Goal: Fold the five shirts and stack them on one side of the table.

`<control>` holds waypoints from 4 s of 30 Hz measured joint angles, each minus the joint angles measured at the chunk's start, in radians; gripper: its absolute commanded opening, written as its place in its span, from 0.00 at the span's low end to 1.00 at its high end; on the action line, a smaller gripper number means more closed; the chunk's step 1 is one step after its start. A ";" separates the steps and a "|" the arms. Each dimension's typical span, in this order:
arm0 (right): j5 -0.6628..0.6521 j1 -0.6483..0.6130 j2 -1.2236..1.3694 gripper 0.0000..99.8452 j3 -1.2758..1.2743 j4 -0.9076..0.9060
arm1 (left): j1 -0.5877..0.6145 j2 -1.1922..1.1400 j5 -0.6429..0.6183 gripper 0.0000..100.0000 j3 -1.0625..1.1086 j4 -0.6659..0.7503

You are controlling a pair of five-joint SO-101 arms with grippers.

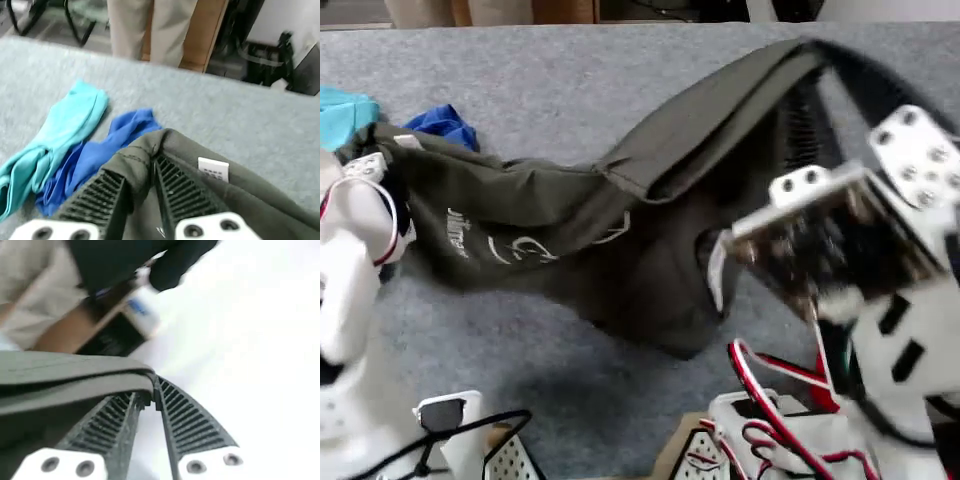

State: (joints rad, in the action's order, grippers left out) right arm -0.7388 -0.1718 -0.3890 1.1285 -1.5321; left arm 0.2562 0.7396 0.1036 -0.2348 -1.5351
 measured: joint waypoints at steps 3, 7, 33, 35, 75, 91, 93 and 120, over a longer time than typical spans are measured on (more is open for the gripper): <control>-0.058 0.014 -0.023 0.00 0.000 0.078 | -0.011 0.000 0.000 0.02 -0.089 -0.012; -0.110 0.014 -0.054 0.00 0.002 0.203 | -0.011 0.006 -0.020 0.02 -0.155 -0.014; -0.388 -0.032 -0.064 0.00 0.002 0.242 | -0.011 0.167 -0.028 0.02 -0.146 -0.178; -0.376 -0.032 -0.054 0.00 -0.002 0.226 | -0.012 0.160 -0.032 0.02 -0.069 -0.163; -0.057 0.063 0.736 0.00 -0.328 0.480 | -0.037 -1.200 -0.034 0.02 -0.391 0.384; -0.052 0.081 0.669 0.00 -0.242 -0.051 | -0.087 -1.201 0.057 0.02 -0.667 -0.207; -0.043 0.080 0.644 0.00 -0.242 -0.117 | -0.095 -1.157 0.057 0.02 -0.551 -0.213; 0.112 0.167 0.026 0.00 -1.289 0.126 | -0.052 -0.697 0.066 0.02 0.611 0.402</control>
State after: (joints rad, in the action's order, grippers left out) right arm -0.6268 -0.0046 -0.3629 -0.1603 -1.4062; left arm 0.2041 0.0430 0.1695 0.3759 -1.1331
